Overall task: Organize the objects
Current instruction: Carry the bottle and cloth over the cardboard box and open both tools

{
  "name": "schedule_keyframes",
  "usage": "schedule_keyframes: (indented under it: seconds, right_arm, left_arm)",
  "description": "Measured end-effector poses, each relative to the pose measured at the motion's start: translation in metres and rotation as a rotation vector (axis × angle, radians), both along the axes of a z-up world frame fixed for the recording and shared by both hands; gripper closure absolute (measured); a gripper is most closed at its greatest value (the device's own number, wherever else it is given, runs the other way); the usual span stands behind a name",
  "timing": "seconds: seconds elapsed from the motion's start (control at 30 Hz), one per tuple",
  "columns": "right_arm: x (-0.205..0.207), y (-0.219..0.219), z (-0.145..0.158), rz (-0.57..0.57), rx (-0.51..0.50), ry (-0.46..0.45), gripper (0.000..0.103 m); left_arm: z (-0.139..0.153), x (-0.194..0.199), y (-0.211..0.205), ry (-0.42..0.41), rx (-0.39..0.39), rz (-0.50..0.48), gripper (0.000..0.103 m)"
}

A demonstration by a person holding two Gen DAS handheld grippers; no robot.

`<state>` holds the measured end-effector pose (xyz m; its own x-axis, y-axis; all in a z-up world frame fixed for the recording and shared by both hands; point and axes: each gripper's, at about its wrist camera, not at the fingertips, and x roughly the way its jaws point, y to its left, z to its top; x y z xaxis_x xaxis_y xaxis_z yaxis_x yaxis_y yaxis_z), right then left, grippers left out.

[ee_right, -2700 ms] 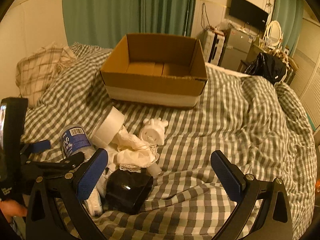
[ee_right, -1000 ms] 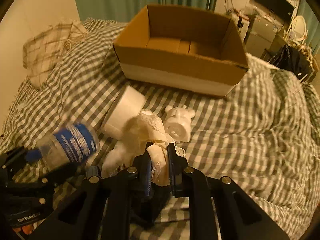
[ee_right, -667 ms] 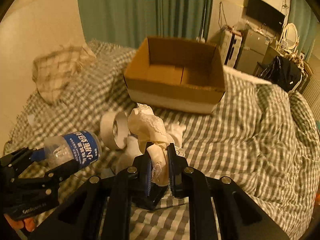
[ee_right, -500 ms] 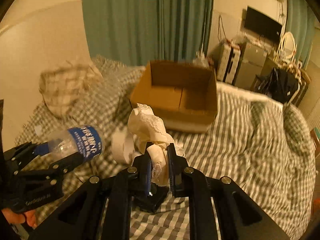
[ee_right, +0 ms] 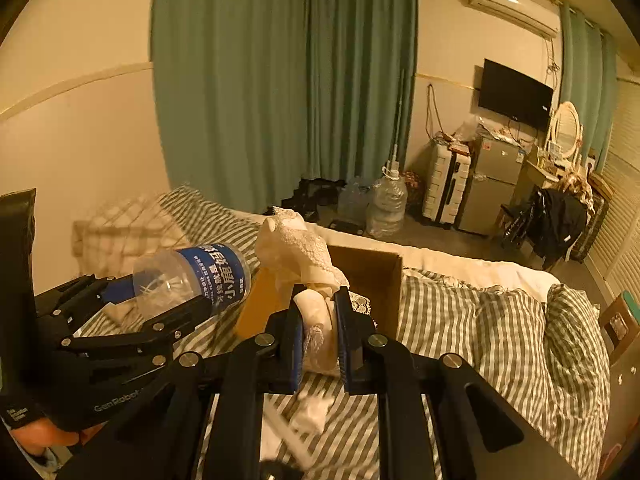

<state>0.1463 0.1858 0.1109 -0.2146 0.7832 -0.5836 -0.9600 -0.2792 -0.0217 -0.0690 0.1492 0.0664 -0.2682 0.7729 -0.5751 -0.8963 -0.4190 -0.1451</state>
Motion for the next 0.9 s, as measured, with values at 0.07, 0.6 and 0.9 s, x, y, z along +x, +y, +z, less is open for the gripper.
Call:
schedule_keyframes:
  seconds: [0.07,0.6,0.9]
  right_arm:
    - [0.005,0.021,-0.012,-0.012,-0.019,0.006,0.092]
    - [0.023,0.122,-0.121,-0.075,-0.164,0.066,0.068]
    - [0.034,0.062,-0.065,-0.151,-0.102,0.018,0.031]
  left_arm:
    - [-0.010,-0.008,0.020,0.004,-0.013,-0.001,0.038]
    - [-0.110,-0.044,0.086,-0.094,-0.126,-0.073,0.035]
    - [-0.051,-0.029,0.020,-0.051,-0.082,-0.020,0.007]
